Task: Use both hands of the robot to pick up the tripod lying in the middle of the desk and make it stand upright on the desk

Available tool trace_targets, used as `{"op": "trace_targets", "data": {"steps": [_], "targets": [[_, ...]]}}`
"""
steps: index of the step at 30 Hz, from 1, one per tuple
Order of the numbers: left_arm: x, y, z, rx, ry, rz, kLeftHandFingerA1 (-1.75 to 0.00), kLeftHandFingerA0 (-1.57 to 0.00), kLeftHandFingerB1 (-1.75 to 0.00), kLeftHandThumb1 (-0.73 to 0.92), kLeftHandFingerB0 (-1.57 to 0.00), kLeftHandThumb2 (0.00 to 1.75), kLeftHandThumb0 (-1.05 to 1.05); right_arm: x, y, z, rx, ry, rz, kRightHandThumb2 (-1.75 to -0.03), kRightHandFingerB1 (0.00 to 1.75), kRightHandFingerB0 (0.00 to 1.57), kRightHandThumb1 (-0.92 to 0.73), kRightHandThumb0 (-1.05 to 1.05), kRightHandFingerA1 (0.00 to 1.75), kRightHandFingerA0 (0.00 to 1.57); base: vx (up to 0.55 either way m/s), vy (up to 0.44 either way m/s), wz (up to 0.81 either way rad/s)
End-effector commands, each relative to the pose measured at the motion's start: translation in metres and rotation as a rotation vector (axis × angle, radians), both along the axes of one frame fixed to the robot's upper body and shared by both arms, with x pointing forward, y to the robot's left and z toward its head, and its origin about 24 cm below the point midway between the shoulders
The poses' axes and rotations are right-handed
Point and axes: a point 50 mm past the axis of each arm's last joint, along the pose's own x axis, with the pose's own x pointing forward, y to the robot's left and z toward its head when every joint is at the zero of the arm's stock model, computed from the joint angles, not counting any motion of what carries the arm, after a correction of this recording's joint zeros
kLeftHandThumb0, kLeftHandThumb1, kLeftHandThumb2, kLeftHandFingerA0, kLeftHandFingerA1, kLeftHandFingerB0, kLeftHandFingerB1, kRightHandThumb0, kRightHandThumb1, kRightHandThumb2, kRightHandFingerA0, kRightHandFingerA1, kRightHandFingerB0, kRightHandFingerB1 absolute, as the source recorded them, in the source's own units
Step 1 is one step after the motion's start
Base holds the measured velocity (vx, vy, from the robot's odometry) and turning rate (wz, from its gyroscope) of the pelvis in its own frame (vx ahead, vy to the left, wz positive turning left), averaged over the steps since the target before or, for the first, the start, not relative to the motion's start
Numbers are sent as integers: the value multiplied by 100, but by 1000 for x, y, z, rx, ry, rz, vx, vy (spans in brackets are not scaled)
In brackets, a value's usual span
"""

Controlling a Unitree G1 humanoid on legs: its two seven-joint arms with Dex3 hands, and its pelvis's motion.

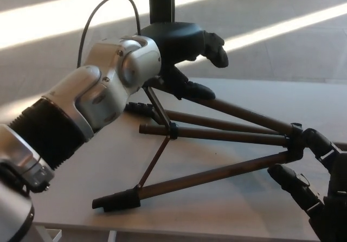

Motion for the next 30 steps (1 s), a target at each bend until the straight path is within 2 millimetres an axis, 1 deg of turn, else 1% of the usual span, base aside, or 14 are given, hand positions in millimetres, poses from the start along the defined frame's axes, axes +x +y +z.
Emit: {"op": "trace_targets", "data": {"steps": [1, 2, 3, 5, 6, 14, 16, 19, 22, 24, 25, 26, 28, 30], "targets": [[3, 2, -2, 367, -234, -7, -54, -14, -47, 53, -26, 94, -84, 1, 3, 13, 5, 19, 11, -64, 50, 58, -79, -71, 85, 66, 0, 0, 0], [3, 3, -3, 369, -232, -4, -54, -14, -47, 53, -26, 94, -84, 1, 3, 14, -1, 20, 13, -64, 50, 58, -79, -71, 85, 66, 0, 0, 0], [3, 4, -5, 381, -221, 6, -49, -16, -34, 67, -31, 61, -83, 1, 3, 13, 2, 19, 18, -64, 50, 58, -79, -70, 85, 66, 0, 0, 0], [4, 6, -9, 403, -217, 22, -48, -14, -34, 67, -30, 61, -83, 1, 4, 13, 1, 17, 24, -64, 51, 56, -80, -70, 85, 65, 0, 0, 0], [4, 6, -11, 416, -205, 34, -50, -6, -44, 54, -19, 92, -87, 1, 5, 13, -1, 19, 25, -64, 50, 57, -80, -69, 84, 66, 0, 0, 0], [8, 6, -24, 422, -182, 79, -52, -8, -44, 51, -16, 88, -76, 2, 5, 14, -5, 23, 25, -63, 50, 57, -79, -70, 83, 66, 0, 0, 0], [7, 3, -29, 417, -208, 78, -50, -23, -32, 67, -26, 61, -68, 1, 5, 13, -1, 25, 24, -63, 50, 57, -78, -70, 83, 66, 0, 0, 0], [7, 1, -34, 358, -277, 73, -52, -50, -35, 71, -32, 61, -64, 2, 5, 13, 4, 24, 30, -64, 51, 57, -79, -69, 84, 66, 0, 0, 0], [6, -3, -33, 272, -293, 86, -84, -82, -38, 72, -26, 61, -58, 3, 5, 13, 3, 25, 27, -64, 51, 57, -80, -68, 85, 65, 0, 0, 0], [6, -5, -33, 257, -289, 90, -84, -82, -38, 72, -26, 61, -58, 3, 5, 13, 5, 27, 25, -64, 51, 57, -80, -68, 85, 65, 0, 0, 0], [6, -9, -33, 237, -293, 93, -111, -95, -39, 72, -25, 61, -57, 2, 4, 13, 6, 31, 21, -63, 51, 59, -79, -68, 84, 67, 0, 0, 0], [6, -11, -33, 228, -293, 95, -110, -100, -51, 56, -21, 91, -60, 2, 4, 13, 6, 32, 18, -63, 52, 58, -79, -68, 84, 66, 0, 0, 0], [6, -11, -34, 228, -285, 104, -112, -100, -51, 56, -23, 90, -61, 3, 5, 13, 9, 34, 21, -63, 52, 59, -79, -67, 84, 66, 0, 0, 0], [7, -12, -35, 224, -295, 109, -131, -99, -45, 67, -29, 62, -58, 3, 4, 13, 15, 38, 16, -63, 52, 57, -79, -66, 85, 65, 0, 0, 0]]}}
